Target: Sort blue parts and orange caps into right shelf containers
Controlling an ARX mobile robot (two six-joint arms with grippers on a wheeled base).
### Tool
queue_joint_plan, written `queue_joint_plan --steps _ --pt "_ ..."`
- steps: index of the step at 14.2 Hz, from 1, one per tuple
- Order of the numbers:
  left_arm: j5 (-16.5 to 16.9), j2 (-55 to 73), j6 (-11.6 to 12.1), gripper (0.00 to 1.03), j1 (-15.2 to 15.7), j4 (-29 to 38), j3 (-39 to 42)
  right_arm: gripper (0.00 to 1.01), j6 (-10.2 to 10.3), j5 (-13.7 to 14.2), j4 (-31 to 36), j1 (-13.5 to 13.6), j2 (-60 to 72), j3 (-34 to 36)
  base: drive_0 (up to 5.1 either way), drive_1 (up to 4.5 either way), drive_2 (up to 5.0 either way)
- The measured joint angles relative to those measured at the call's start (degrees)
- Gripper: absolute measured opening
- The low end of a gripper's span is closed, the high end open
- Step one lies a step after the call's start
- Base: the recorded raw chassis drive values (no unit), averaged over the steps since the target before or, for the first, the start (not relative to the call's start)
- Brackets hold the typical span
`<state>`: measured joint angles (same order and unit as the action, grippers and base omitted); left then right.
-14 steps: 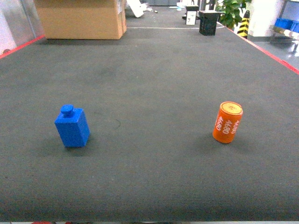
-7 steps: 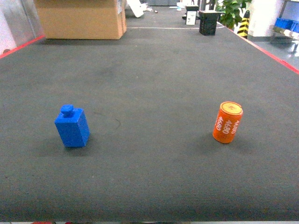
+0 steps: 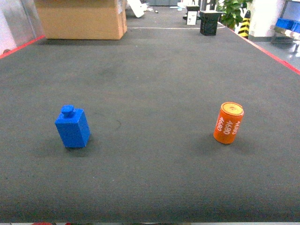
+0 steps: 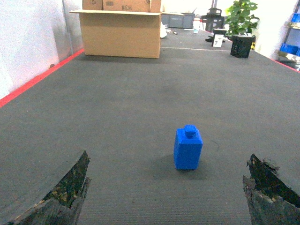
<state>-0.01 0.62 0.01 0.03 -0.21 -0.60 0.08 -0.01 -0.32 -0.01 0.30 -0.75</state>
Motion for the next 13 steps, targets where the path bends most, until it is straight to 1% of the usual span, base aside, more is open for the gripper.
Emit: queue_joint_plan --steps 9,10,11,12,13 --pt "-0.02 0.00 0.00 0.98 0.00 0.00 0.00 0.98 0.00 0.00 0.02 0.00 0.00 0.00 0.0 0.00 0.0" --pt "-8.59 2.71 0.20 0.98 -3.89 1.75 -0.11 0.98 0.00 0.39 -0.35 0.09 0.09 -0.02 0.0 0.00 0.0" --pt "-18.60 12.87 0.33 0.98 -10.10 10.93 -0.48 0.98 0.35 8.70 0.57 4.57 5.42 -0.70 0.0 0.00 0.0" --pt "-22.88 28.63 0.76 0.98 -11.39 24.85 -1.49 0.98 0.31 15.80 11.93 11.17 19.19 -2.27 0.0 0.00 0.0" --pt "-22.60 42.80 0.94 0.98 -10.99 37.16 -5.62 0.98 0.35 19.02 23.67 15.10 31.87 -5.27 0.0 0.00 0.0"
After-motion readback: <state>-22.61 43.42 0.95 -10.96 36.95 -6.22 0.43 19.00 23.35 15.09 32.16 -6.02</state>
